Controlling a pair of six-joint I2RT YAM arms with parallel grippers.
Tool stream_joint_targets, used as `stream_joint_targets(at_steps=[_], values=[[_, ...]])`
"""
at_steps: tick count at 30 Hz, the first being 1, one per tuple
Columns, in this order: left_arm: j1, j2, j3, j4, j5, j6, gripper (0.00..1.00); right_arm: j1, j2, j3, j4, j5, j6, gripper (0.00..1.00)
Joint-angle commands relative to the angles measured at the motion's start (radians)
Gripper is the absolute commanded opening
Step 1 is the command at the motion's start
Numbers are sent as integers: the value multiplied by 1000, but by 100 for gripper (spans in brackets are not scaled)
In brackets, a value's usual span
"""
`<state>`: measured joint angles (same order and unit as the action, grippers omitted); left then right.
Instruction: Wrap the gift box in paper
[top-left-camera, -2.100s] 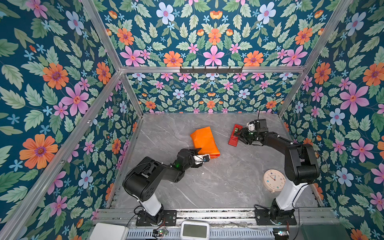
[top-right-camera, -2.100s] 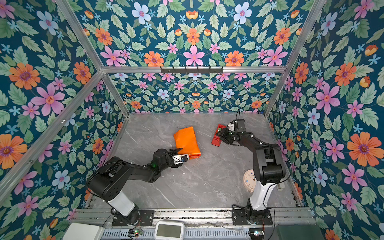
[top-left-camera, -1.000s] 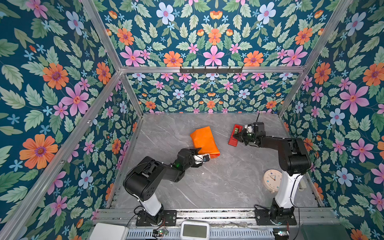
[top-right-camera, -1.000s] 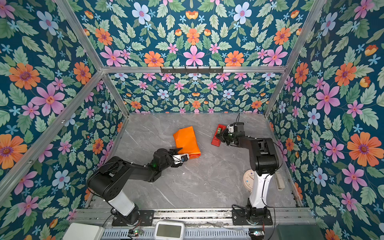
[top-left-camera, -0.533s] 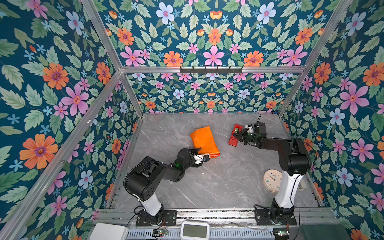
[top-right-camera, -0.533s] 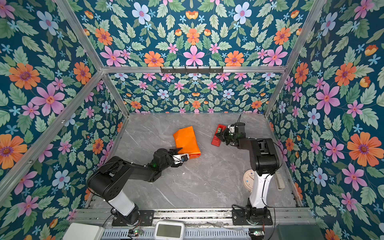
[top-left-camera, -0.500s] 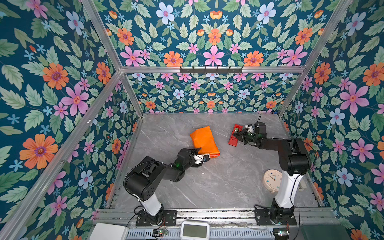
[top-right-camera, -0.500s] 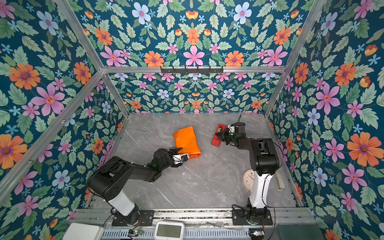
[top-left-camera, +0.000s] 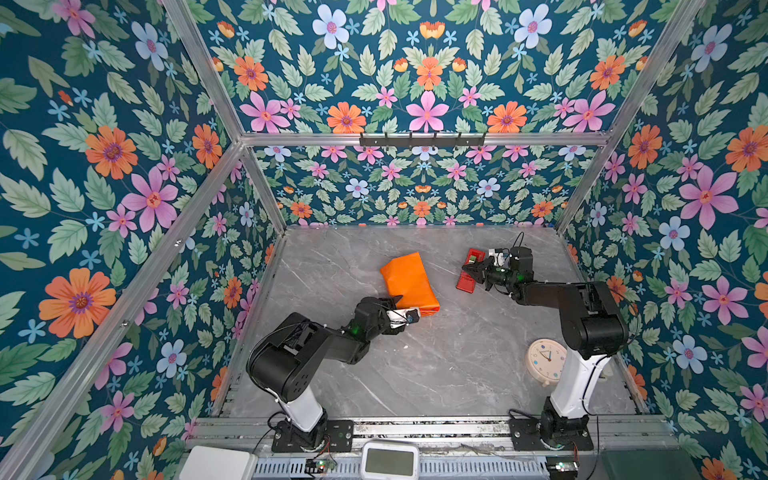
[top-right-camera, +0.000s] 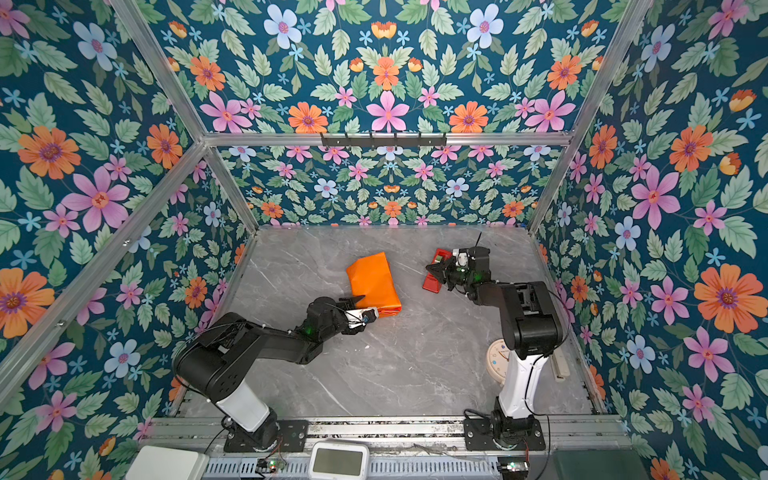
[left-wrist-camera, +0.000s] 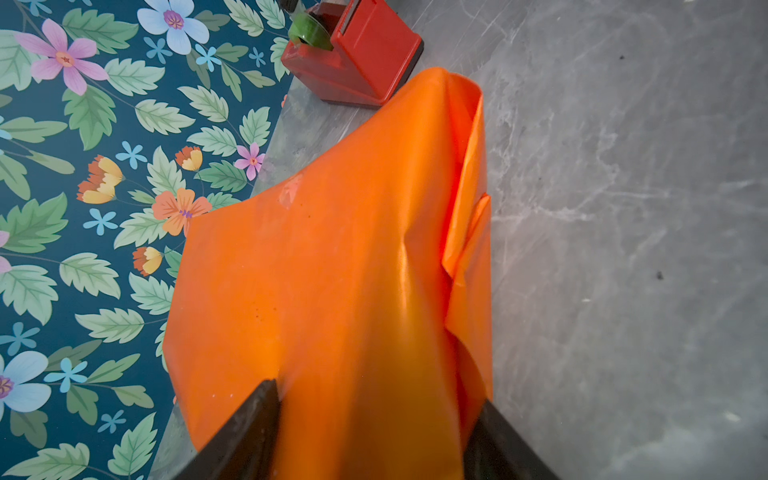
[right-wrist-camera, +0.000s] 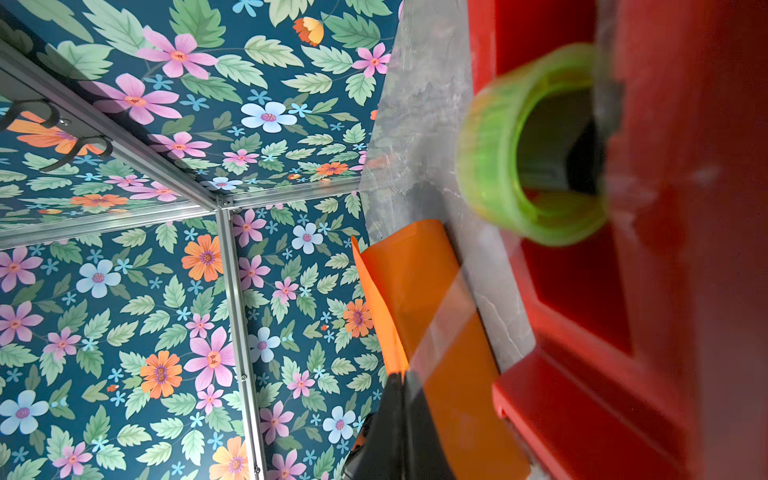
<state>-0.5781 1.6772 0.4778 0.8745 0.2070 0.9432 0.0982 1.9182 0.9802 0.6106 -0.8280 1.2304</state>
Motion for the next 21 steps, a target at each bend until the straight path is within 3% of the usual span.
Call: stream_joint_targets(at_steps=[1, 10, 21], values=[[1, 1, -2, -62, -20, -7, 68, 14, -34, -36, 58, -19, 11, 0], [1, 1, -1, -61, -20, -7, 68, 52, -96, -170, 83, 39, 2, 0], [1, 4, -1, -61, -20, -9, 68, 52, 7, -220, 60, 111, -43, 0]])
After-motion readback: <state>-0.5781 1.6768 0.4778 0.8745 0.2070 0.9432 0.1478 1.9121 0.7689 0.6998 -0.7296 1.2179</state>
